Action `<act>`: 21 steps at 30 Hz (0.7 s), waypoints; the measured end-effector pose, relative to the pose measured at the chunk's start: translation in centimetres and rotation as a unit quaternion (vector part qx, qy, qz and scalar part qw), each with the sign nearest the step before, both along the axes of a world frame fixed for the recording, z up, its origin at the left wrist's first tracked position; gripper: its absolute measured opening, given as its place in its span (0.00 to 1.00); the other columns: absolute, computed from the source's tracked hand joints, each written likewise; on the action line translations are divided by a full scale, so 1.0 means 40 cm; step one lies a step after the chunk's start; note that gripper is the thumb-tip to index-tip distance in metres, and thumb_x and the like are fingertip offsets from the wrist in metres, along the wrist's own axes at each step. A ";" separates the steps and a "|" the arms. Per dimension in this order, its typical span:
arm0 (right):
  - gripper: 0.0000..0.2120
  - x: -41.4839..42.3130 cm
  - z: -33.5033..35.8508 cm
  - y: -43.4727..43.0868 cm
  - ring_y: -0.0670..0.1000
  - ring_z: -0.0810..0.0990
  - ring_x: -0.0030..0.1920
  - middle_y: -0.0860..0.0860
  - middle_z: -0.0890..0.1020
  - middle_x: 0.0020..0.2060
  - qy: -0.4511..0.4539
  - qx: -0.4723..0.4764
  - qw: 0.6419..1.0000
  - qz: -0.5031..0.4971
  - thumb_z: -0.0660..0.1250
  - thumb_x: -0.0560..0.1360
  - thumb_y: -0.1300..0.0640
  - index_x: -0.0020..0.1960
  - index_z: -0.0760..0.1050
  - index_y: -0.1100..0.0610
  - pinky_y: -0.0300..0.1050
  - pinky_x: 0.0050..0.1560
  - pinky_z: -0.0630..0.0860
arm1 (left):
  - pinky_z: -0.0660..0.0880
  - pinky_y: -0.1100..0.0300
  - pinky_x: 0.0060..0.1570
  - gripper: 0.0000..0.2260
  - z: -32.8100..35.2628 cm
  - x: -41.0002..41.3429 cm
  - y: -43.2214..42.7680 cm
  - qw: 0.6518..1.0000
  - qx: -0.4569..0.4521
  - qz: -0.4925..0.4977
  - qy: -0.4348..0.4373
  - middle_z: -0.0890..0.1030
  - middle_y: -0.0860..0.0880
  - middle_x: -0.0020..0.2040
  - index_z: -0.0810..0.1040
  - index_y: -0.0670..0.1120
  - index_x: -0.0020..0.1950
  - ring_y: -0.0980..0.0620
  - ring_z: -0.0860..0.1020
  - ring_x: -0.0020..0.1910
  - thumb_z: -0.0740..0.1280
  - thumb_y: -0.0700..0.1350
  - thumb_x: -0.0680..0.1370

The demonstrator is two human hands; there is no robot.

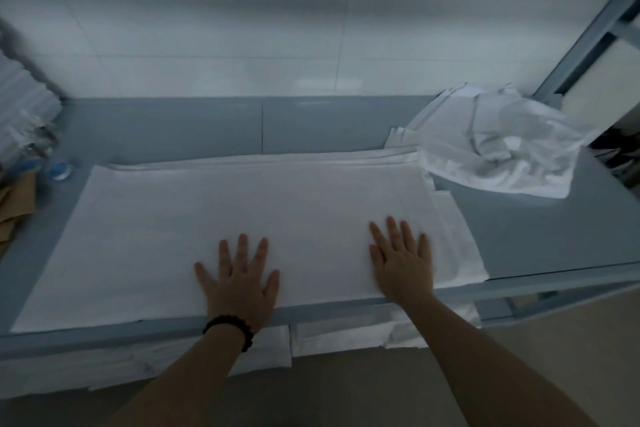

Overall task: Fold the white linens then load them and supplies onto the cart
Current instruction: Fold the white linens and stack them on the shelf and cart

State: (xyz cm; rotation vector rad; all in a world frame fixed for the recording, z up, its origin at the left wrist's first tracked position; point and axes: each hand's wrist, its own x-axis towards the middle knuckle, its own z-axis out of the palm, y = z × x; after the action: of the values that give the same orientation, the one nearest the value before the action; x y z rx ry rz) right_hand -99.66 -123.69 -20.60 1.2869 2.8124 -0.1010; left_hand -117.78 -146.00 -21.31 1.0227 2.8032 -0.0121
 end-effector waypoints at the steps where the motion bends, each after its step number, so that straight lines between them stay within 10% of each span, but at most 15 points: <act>1: 0.25 0.019 0.003 0.025 0.50 0.44 0.78 0.46 0.49 0.78 -0.005 0.002 1.000 0.002 0.39 0.81 0.41 0.77 0.44 0.39 0.61 0.74 0.40 | 0.40 0.31 0.68 0.30 0.001 0.001 -0.001 1.000 0.001 0.000 0.000 0.40 0.52 0.79 0.31 0.61 0.73 0.43 0.40 0.77 0.30 0.65 0.72; 21: 0.27 0.042 0.031 0.291 0.47 0.37 0.77 0.41 0.36 0.75 -0.050 0.005 0.983 0.175 0.35 0.76 0.33 0.72 0.31 0.35 0.54 0.75 0.37 | 0.43 0.34 0.69 0.30 -0.020 0.001 0.018 0.999 0.013 0.023 0.038 0.44 0.55 0.79 0.34 0.65 0.73 0.46 0.43 0.78 0.30 0.66 0.71</act>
State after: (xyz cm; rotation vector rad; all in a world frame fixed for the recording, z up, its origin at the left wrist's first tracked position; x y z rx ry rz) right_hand -97.98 -112.06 -19.35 0.7544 2.8998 -0.0069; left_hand -117.72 -145.27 -22.12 0.9818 2.9026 -0.0100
